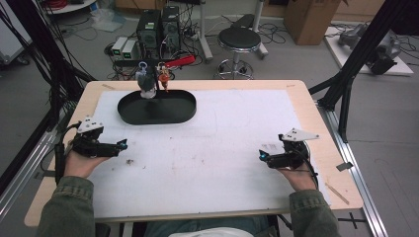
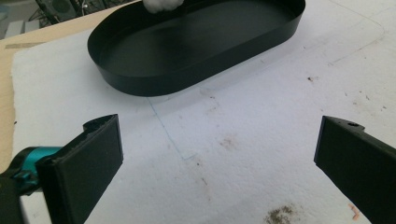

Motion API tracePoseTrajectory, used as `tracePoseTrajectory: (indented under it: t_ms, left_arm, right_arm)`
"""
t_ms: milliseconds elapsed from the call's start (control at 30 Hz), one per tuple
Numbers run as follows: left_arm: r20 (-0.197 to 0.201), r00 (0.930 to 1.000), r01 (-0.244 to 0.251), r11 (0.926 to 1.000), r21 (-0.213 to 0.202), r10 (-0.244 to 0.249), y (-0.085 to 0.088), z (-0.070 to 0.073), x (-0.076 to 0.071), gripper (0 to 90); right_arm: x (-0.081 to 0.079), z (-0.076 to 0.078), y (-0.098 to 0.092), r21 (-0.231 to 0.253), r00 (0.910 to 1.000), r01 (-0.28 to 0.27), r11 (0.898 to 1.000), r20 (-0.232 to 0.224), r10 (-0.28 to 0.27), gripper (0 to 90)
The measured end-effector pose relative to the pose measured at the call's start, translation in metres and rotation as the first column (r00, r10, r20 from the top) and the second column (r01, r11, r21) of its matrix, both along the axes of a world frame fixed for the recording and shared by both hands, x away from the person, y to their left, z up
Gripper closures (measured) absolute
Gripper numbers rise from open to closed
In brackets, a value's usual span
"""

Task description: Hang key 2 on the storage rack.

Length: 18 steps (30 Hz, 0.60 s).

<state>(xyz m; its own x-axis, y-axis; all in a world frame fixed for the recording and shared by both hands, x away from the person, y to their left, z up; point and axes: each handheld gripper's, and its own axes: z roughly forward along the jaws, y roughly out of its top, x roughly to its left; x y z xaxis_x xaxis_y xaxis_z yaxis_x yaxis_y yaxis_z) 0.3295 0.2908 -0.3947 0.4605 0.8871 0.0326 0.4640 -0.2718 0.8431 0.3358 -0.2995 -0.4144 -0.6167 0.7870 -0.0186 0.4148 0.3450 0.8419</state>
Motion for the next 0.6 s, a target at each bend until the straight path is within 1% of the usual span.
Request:
tracePoseTrajectory:
  t_ms: [67, 100, 133, 200, 300, 367, 433, 500, 533, 600]
  left_arm:
    - [0.018, 0.9998, 0.011, 0.9999, 0.011, -0.011, 0.0, -0.003, -0.005, 1.7]
    - [0.017, 0.9997, 0.017, 0.9996, 0.023, -0.017, 0.0, -0.004, -0.006, 1.7]
    - [0.027, 0.9995, 0.015, 0.9994, 0.031, -0.015, 0.0, -0.004, -0.008, 1.7]
    - [0.04, 0.9991, 0.009, 0.9994, 0.033, -0.01, 0.0, -0.006, -0.012, 1.7]
    - [0.056, 0.9983, -0.015, 0.9998, 0.016, 0.014, 0.004, -0.014, -0.023, 1.7]
    - [0.043, 0.9985, -0.032, 0.9995, 0.001, 0.032, 0.007, -0.021, -0.027, 1.7]
    - [0.038, 0.9984, -0.042, 0.9991, 0.003, 0.042, 0.008, -0.026, -0.03, 1.7]
    - [0.031, 0.9985, -0.046, 0.9989, 0.008, 0.045, 0.008, -0.027, -0.03, 1.7]
    - [0.036, 0.9983, -0.047, 0.9988, 0.013, 0.046, 0.007, -0.027, -0.03, 1.7]
    - [0.053, 0.9975, -0.047, 0.9987, 0.016, 0.047, 0.005, -0.026, -0.03, 1.7]
  right_arm:
    - [0.0, 0.0, 0.0, -0.001, 1.0, -0.002, 1.0, -0.002, 0.002, 1.0]
    - [0.0, 0.0, 0.0, 0.0, 1.0, -0.002, 1.0, -0.004, 0.002, 1.0]
    - [0.0, 0.0, 0.0, 0.0, 1.0, -0.002, 1.0, -0.004, 0.002, 1.0]
    - [0.0, 0.0, 0.0, 0.002, 1.0, -0.002, 1.0, -0.002, 0.002, 1.0]
    - [0.0, 0.0, 0.0, 0.004, 1.0, -0.002, 1.0, -0.003, 0.002, 1.0]
    - [0.0, 0.0, 0.0, 0.002, 1.0, -0.005, 1.0, -0.004, 0.005, 1.0]
    - [0.001, -0.001, 0.0, -0.004, 0.9999, -0.01, 1.0, -0.002, 0.01, 1.0]
    - [0.0, -0.001, 0.001, 0.001, 1.0, -0.009, 1.0, -0.002, 0.009, 1.0]
    - [0.0, -0.001, 0.001, 0.003, 0.9999, -0.013, 1.0, 0.003, 0.013, 1.0]
    - [-0.001, -0.001, 0.002, 0.004, 1.0, -0.008, 1.0, -0.004, 0.008, 1.0]
